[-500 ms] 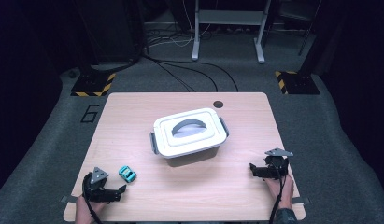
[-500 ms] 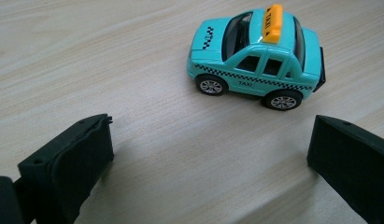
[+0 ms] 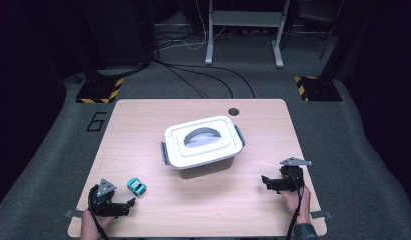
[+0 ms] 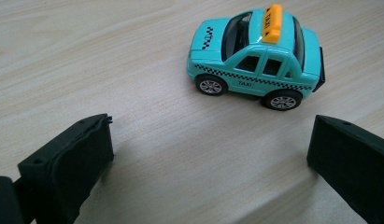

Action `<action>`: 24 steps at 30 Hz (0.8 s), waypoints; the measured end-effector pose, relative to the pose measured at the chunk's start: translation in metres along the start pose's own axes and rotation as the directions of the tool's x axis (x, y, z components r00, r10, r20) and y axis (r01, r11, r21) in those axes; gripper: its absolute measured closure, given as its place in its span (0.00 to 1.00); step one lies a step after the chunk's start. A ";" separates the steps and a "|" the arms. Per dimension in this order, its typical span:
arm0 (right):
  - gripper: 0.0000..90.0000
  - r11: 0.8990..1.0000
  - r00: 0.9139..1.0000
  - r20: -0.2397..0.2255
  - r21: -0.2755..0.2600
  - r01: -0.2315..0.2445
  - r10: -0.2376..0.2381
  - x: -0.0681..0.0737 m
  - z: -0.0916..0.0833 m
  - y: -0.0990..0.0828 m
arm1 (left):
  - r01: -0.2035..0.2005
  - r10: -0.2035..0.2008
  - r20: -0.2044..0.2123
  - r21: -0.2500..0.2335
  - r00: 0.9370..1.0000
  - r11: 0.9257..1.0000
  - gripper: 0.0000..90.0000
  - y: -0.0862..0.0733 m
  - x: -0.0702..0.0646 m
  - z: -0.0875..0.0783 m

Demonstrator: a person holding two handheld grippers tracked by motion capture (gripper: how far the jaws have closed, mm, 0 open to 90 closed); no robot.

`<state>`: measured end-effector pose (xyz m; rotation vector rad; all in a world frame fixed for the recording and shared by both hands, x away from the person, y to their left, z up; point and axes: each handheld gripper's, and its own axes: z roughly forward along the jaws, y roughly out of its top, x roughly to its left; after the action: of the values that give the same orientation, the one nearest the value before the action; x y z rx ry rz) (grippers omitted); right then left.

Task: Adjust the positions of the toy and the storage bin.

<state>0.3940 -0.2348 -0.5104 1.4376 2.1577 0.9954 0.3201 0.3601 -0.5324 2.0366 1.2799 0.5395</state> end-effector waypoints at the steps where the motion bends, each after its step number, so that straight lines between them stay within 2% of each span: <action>1: 0.02 1.000 1.000 -0.014 -0.008 0.004 -0.004 0.002 -0.002 0.003 | 0.001 -0.001 0.000 -0.001 1.000 1.000 0.00 0.000 0.000 0.000; 7: 0.03 1.000 0.999 -0.028 -0.017 0.021 -0.022 0.008 -0.008 0.012 | 0.000 0.000 0.000 0.000 1.000 1.000 0.00 0.000 0.000 0.000; 13: 0.04 0.997 0.997 -0.060 -0.051 0.052 -0.055 0.020 -0.019 0.029 | -0.001 0.001 0.001 0.001 1.000 1.000 0.00 0.000 0.000 0.000; 18: 0.04 0.996 0.994 -0.077 -0.054 0.071 -0.075 0.026 -0.025 0.040 | -0.001 0.001 0.001 0.000 1.000 1.000 0.00 0.000 0.000 0.000; 24: 0.04 0.994 0.992 -0.081 -0.068 0.089 -0.094 0.030 -0.033 0.053 | -0.001 0.001 0.001 0.001 1.000 1.000 0.00 0.000 0.000 0.000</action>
<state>0.3949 -0.2067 -0.4474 1.2773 2.2081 1.0989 0.3201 0.3603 -0.5323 2.0378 1.2791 0.5386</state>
